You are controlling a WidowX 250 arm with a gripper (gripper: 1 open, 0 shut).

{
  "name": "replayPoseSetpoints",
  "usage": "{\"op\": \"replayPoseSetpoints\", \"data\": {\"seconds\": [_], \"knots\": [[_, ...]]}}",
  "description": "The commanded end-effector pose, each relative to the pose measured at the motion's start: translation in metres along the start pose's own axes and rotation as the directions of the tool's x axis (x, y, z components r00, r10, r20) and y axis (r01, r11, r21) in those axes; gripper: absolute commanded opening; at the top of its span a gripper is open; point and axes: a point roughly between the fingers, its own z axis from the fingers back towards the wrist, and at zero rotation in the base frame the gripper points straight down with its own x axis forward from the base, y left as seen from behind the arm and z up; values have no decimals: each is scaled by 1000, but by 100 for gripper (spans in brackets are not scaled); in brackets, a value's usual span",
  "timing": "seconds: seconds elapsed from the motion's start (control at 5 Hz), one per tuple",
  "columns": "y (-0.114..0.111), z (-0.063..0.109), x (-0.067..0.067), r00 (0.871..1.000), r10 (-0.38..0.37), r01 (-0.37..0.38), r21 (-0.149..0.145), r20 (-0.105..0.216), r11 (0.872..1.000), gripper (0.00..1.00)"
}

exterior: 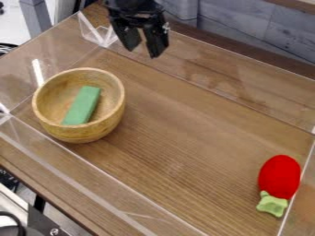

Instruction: Put the green stick in the brown bowl

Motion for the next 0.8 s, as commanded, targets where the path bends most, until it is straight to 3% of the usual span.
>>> {"op": "replayPoseSetpoints", "data": {"seconds": [0.0, 0.2, 0.6], "knots": [[-19, 5, 8, 996, 51, -54, 40, 70, 998, 100], [-35, -2, 8, 988, 120, -128, 73, 101, 989, 100], [-29, 10, 3, 986, 109, -121, 90, 126, 989, 100]]}}
